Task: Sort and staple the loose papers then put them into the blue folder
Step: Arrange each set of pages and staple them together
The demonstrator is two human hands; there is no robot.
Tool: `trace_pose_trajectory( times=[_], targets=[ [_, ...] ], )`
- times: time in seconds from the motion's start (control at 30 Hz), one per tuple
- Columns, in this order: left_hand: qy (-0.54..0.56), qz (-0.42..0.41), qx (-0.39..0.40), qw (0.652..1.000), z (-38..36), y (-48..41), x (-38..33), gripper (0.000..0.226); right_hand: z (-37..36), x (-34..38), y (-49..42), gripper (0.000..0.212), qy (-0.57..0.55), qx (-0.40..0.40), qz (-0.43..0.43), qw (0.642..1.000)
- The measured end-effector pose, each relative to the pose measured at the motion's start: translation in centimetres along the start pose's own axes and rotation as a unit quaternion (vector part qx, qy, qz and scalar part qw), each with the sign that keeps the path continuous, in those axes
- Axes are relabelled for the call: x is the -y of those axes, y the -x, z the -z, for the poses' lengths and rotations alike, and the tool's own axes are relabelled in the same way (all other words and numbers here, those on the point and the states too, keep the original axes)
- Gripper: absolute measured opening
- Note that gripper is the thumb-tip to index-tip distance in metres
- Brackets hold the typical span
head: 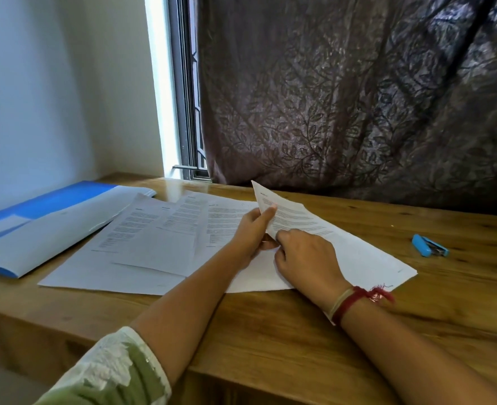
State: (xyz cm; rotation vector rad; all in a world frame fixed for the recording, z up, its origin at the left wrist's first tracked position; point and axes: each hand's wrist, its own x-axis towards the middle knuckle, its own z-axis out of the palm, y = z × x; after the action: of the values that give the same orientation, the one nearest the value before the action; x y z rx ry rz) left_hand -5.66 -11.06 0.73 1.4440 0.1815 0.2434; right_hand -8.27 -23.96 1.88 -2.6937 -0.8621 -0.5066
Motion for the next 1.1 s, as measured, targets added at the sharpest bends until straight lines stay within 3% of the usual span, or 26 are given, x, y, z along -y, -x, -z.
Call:
trace_pose_trajectory(
  times=[0.1, 0.23, 0.33, 0.47, 0.67, 0.77, 0.83, 0.93, 1.0, 1.1],
  targets=[
    [-0.111, 0.008, -0.002, 0.994, -0.3, 0.0, 0.4, 0.037, -0.3, -0.3, -0.1, 0.033, -0.023, -0.008, -0.017, 1.000],
    [-0.101, 0.024, -0.010, 0.995, 0.4, -0.3, 0.6, 0.029, -0.7, 0.1, 0.0, 0.024, -0.049, -0.008, -0.006, 0.999],
    [-0.140, 0.022, -0.061, 0.988, 1.1, -0.8, -0.3, 0.029, 0.0, 0.0, 0.0, 0.030, -0.053, -0.031, -0.005, 0.998],
    [-0.286, -0.050, -0.172, 0.941, 3.7, -0.3, -3.4, 0.026, 1.0, -1.2, -0.4, 0.042, -0.002, -0.042, -0.054, 0.998],
    [-0.510, -0.005, -0.200, 0.837, 7.8, 0.1, -3.9, 0.032, 0.4, -4.4, -0.9, 0.060, 0.001, 0.129, -0.184, 0.974],
    [-0.529, 0.011, -0.215, 0.821, 8.3, 0.0, -3.1, 0.030, 0.2, -4.0, -1.0, 0.062, 0.016, 0.135, -0.168, 0.976],
    [-0.539, 0.030, -0.244, 0.806, 9.5, -0.2, -2.9, 0.045, 0.1, -3.5, -1.0, 0.061, -0.004, 0.124, -0.150, 0.981],
    [-0.589, 0.093, -0.289, 0.749, 13.3, 0.4, -4.3, 0.073, -0.1, -2.4, -0.8, 0.062, -0.030, 0.116, -0.131, 0.984],
    [-0.605, 0.148, -0.299, 0.723, 16.7, 1.0, -4.9, 0.080, -0.1, -1.9, -0.6, 0.063, -0.031, 0.120, -0.119, 0.985],
    [-0.600, 0.213, -0.273, 0.721, 20.3, 2.0, -4.4, 0.084, -0.2, -1.4, -0.5, 0.061, -0.031, 0.131, -0.115, 0.984]
  ],
)
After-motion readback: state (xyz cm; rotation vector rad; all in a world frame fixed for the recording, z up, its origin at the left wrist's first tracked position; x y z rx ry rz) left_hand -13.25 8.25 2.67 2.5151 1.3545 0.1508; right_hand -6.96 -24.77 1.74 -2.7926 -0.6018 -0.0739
